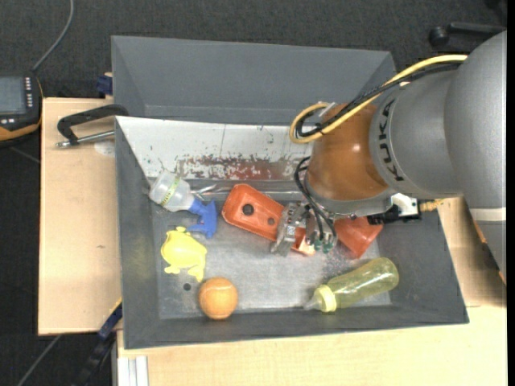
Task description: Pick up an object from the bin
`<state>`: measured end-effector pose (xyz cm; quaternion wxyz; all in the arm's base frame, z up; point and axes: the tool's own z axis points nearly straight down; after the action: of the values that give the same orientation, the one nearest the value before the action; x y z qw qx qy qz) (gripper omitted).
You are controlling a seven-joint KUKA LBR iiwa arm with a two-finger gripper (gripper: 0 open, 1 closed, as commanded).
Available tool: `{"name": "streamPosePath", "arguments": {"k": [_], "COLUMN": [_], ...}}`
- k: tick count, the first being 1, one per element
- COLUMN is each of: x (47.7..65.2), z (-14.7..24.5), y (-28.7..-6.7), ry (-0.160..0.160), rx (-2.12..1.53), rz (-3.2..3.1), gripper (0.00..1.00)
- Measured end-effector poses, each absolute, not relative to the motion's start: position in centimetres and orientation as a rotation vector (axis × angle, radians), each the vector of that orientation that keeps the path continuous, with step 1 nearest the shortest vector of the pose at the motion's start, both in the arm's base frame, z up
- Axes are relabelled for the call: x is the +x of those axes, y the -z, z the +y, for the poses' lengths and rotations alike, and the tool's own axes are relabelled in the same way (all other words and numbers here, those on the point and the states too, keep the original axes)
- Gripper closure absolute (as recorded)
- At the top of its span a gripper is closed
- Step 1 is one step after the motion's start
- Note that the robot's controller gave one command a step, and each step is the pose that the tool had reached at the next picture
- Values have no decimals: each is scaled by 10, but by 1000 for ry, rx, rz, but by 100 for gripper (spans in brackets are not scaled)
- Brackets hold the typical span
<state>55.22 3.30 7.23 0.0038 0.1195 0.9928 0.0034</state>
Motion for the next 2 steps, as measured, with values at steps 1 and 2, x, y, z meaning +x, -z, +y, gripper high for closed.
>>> {"name": "streamPosePath", "arguments": {"k": [1, 2], "x": [552, 552], "z": [33, 33], "y": [-74, -80], "ry": [-11, -12], "rx": [375, 374], "rz": [3111, 3111], "gripper": [100, 100]}}
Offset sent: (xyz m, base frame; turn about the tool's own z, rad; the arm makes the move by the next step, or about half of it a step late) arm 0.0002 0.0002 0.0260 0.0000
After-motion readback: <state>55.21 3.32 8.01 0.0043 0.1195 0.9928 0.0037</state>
